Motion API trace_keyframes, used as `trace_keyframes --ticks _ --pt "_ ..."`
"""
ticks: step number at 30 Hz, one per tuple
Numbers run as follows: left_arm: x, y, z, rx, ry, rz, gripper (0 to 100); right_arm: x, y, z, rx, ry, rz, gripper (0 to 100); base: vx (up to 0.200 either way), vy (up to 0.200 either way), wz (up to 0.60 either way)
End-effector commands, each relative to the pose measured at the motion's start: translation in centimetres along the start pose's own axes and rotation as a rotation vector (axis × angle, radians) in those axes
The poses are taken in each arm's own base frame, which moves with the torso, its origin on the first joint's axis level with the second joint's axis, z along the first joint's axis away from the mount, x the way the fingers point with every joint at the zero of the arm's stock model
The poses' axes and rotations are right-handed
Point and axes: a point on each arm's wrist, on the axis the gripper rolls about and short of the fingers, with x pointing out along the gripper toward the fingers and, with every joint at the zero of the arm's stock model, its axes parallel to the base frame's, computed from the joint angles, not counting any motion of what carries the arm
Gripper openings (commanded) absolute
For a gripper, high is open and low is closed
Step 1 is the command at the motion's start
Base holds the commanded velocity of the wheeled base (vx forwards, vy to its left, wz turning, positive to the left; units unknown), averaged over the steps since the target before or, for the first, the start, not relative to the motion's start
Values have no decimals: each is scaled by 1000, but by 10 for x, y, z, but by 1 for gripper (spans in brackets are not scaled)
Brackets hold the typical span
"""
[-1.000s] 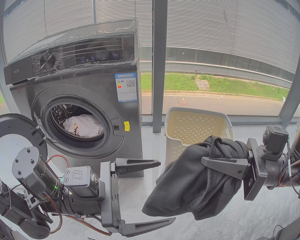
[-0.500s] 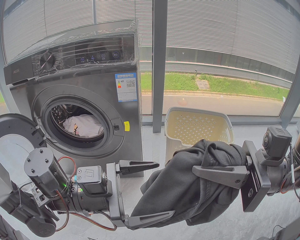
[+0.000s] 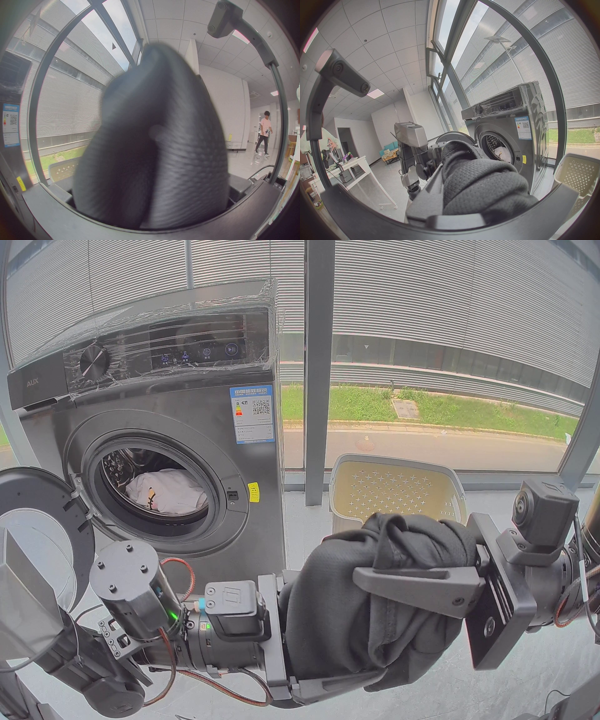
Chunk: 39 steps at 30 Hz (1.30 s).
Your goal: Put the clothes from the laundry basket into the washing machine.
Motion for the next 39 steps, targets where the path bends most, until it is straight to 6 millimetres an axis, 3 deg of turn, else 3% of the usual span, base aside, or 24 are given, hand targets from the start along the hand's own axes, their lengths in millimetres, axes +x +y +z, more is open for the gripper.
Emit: trace_keyframes --ticks 1,7,14,18,19,39 --pt "15 -10 -9 -25 20 -62 100 17 -4 3 1 1 14 0 0 0 0" --pt "23 -2 -22 -41 44 -53 100 25 -1 7 3 -10 29 0 0 0 0" --pt "43 18 -12 6 -26 -1 100 24 1 7 18 -11 31 0 0 0 0" --pt "44 18 -12 5 -29 0 100 24 1 8 29 -15 19 0 0 0 0" --pt "44 18 -13 0 -24 0 0 24 1 8 31 -16 20 0 0 0 0" --pt "44 18 -9 -4 -38 5 0 21 1 11 33 -29 15 0 0 0 0"
